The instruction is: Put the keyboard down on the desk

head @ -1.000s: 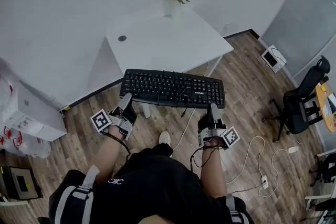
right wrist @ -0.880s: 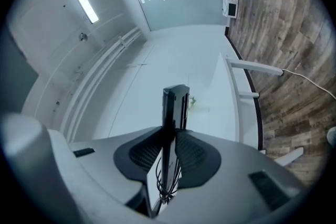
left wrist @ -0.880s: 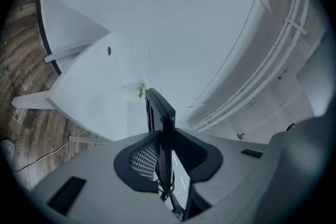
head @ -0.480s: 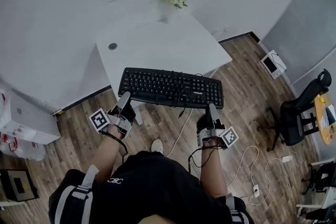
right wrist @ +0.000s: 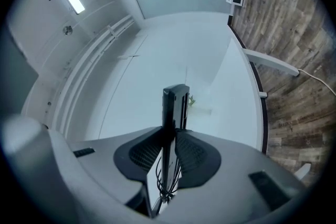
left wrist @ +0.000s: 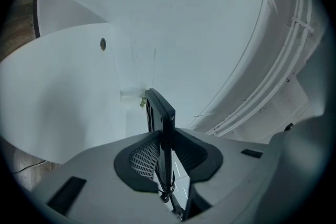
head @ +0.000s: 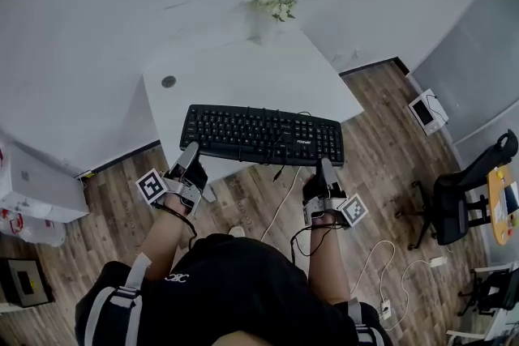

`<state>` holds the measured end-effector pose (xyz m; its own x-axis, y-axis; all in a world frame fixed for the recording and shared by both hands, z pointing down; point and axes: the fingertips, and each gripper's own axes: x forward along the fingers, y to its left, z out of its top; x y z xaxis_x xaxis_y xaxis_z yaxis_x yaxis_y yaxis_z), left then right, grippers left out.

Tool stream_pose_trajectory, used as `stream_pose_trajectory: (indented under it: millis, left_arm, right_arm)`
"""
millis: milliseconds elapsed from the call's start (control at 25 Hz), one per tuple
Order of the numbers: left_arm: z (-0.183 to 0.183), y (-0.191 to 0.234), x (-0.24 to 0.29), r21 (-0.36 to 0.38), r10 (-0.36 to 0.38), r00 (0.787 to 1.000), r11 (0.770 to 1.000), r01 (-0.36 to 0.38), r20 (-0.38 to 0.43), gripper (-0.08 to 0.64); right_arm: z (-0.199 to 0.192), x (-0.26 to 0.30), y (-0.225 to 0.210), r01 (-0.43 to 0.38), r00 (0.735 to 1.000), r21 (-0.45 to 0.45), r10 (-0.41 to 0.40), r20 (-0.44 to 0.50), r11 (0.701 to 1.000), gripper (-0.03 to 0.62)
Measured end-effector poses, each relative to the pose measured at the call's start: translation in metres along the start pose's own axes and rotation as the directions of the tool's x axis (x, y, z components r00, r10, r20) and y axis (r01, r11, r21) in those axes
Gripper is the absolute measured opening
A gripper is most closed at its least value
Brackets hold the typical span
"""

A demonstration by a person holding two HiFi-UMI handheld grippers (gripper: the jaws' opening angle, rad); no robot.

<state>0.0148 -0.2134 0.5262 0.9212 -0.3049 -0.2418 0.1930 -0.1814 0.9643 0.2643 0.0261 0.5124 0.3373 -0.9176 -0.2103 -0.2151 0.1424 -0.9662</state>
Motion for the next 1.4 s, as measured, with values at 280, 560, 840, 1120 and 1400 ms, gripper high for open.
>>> stream_pose_trajectory:
  millis: [280, 560, 840, 1120, 1400]
  left_arm:
    - [0.005, 0.005, 0.012, 0.016, 0.032, 0.999, 0.999, -0.033, 0.021, 0.089]
    - [0.024, 0.021, 0.012, 0.029, 0.065, 0.992, 0.997, -0.068, 0.109, 0.089]
    - [0.046, 0.033, 0.036, 0.041, 0.089, 0.972, 0.994, -0.100, 0.218, 0.089]
    - [0.060, 0.059, 0.065, 0.029, 0.138, 0.944, 0.988, -0.154, 0.300, 0.089]
    - [0.079, 0.088, 0.094, 0.024, 0.173, 0.914, 0.980, -0.195, 0.368, 0.089]
  right_arm:
    - [0.008, 0.024, -0.018, 0.006, 1.000, 0.039, -0.005, -0.019, 0.999, 0.083]
    - [0.005, 0.070, -0.041, 0.009, 0.994, 0.069, -0.001, -0.108, 0.998, 0.083]
    - [0.014, 0.141, -0.063, 0.008, 0.976, 0.107, 0.015, -0.216, 0.994, 0.083]
    - [0.032, 0.206, -0.096, 0.040, 0.955, 0.120, -0.002, -0.297, 0.992, 0.083]
    - [0.042, 0.266, -0.127, 0.072, 0.924, 0.130, -0.017, -0.382, 0.989, 0.083]
